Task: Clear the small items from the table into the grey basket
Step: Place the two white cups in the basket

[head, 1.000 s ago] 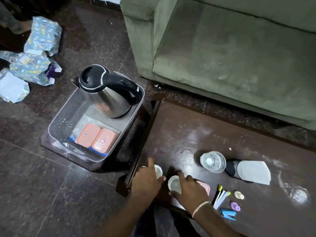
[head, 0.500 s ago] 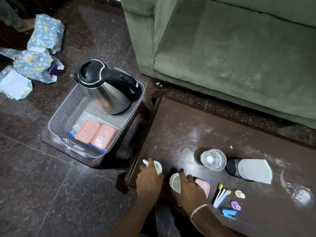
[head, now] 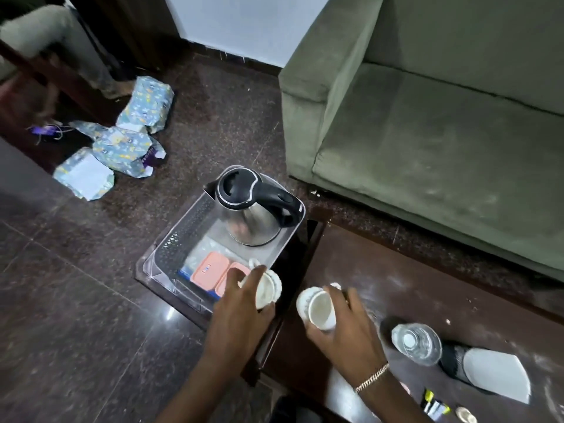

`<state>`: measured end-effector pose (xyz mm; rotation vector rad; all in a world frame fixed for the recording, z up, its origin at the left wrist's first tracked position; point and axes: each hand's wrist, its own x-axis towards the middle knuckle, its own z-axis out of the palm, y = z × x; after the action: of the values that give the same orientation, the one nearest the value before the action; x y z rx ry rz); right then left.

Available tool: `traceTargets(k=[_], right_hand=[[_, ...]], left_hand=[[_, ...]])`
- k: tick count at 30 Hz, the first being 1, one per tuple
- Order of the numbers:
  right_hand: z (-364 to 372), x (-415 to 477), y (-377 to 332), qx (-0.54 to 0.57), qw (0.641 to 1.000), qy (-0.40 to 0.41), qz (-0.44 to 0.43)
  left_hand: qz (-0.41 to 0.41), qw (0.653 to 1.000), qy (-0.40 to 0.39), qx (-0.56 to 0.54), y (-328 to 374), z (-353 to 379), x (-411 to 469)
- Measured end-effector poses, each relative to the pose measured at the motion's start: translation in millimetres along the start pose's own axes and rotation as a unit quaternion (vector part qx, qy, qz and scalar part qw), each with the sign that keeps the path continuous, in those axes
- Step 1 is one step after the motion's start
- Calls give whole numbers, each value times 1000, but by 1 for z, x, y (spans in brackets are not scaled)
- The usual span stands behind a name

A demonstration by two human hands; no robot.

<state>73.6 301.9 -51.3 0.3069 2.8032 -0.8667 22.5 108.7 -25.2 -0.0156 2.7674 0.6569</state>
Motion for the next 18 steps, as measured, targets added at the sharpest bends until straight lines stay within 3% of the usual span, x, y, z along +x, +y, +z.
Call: traceTargets(k=[7, 18], right_hand=[[28, 67, -71, 9, 996, 57, -63], [100, 121, -97, -159, 984, 76, -40]], left_hand=[[14, 999, 28, 34, -62, -56, 67], [55, 995, -14, 84, -116, -52, 164]])
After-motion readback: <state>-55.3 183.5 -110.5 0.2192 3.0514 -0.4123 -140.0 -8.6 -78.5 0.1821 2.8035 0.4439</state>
